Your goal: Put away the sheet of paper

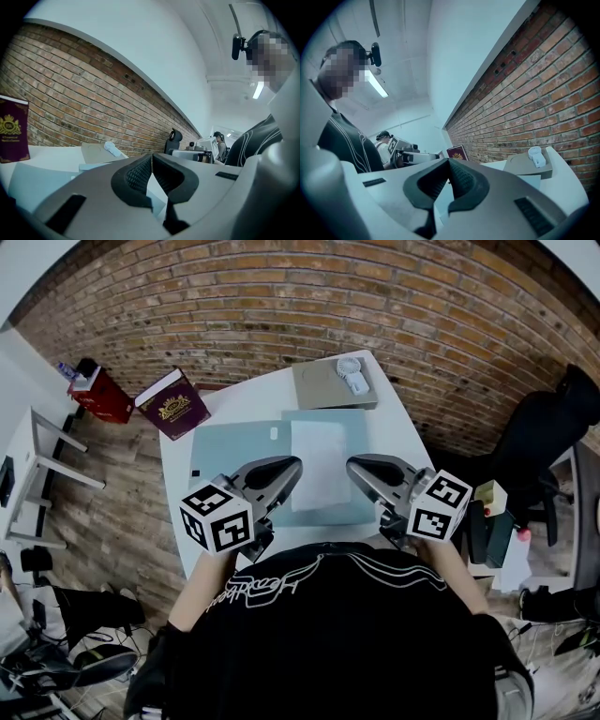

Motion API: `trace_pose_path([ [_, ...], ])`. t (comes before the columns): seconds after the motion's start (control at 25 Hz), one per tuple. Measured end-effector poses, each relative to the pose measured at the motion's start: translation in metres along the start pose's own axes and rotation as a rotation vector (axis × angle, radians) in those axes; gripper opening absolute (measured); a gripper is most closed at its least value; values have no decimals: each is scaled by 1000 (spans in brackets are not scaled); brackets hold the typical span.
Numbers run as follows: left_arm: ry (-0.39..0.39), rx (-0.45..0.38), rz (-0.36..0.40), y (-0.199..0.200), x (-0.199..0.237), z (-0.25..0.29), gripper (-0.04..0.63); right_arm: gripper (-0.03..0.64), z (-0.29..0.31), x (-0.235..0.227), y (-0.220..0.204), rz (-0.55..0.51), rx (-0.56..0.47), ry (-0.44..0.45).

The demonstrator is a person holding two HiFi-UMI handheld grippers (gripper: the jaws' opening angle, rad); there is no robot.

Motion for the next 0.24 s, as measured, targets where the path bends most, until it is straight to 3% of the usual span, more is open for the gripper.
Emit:
trace_pose_path([
  [0.24,-3,9,-4,1,3,3,35,3,3,-3,1,4,1,-5],
])
Point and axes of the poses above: the fingertips, and each gripper's own axes: z forward along the fingers, x to its left, y out of its top, the point moved 4 cm from there along -z, backward along the fingers, and after that the axes turned 5 degrees about -x, right-handed, at the moved point
